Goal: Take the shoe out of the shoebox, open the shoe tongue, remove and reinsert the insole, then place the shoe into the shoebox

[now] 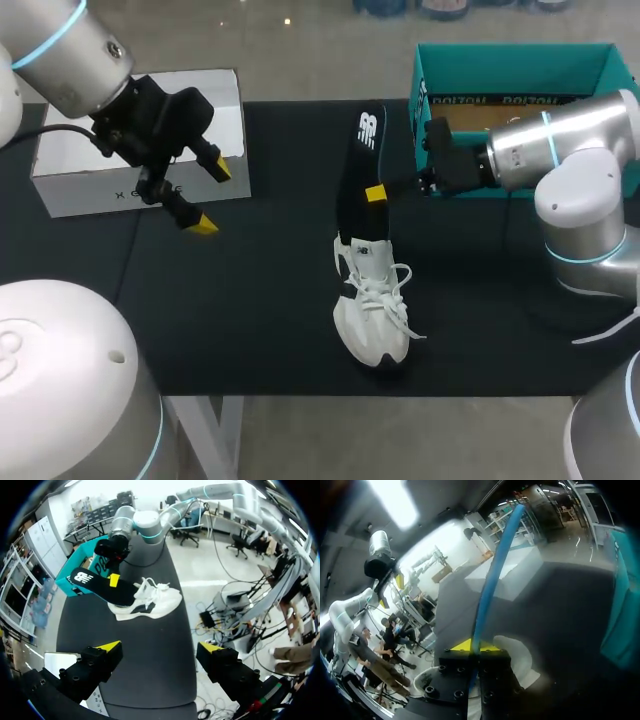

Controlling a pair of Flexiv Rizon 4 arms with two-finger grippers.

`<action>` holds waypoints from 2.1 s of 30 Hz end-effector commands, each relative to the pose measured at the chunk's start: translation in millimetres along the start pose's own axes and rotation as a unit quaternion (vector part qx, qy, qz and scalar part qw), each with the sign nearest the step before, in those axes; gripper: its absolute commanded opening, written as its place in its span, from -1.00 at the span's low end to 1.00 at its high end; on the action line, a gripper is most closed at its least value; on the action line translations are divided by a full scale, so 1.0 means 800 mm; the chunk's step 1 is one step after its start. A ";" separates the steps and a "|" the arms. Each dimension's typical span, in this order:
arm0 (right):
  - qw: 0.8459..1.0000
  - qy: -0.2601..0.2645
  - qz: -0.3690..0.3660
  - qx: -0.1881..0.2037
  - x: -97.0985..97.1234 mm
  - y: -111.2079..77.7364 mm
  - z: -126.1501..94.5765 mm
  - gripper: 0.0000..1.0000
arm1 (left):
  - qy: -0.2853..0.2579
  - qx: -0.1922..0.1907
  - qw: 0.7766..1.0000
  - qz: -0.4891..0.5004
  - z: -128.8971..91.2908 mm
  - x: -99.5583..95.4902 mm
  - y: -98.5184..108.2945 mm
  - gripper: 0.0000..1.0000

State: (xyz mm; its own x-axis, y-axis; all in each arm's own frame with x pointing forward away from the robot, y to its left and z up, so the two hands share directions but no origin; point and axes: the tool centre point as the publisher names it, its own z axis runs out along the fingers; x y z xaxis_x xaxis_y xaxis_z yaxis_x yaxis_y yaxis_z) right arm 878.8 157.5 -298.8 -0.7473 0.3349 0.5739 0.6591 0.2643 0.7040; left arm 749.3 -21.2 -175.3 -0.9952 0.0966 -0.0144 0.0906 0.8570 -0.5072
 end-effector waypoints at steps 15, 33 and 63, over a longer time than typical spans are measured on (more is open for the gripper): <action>0.999 -0.001 0.026 0.036 0.014 -0.055 0.004 -1.00 | 0.000 -0.001 1.000 0.000 0.000 0.000 0.000 1.00; 0.997 -0.005 0.029 0.072 0.019 -0.059 0.030 0.56 | 0.000 -0.001 1.000 0.000 0.000 0.000 0.000 1.00; 0.998 -0.016 0.019 0.055 -0.004 -0.047 0.019 -1.00 | 0.000 -0.001 1.000 0.000 0.000 0.000 0.000 1.00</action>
State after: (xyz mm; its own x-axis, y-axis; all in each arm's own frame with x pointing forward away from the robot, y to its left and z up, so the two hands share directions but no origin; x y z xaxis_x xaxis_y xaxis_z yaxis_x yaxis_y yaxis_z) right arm 859.6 155.7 -325.7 -0.7205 0.3813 0.5792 0.6925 0.3521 0.6296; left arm 748.9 -20.8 -175.4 -0.9952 0.0964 -0.0154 0.0909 0.8572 -0.5069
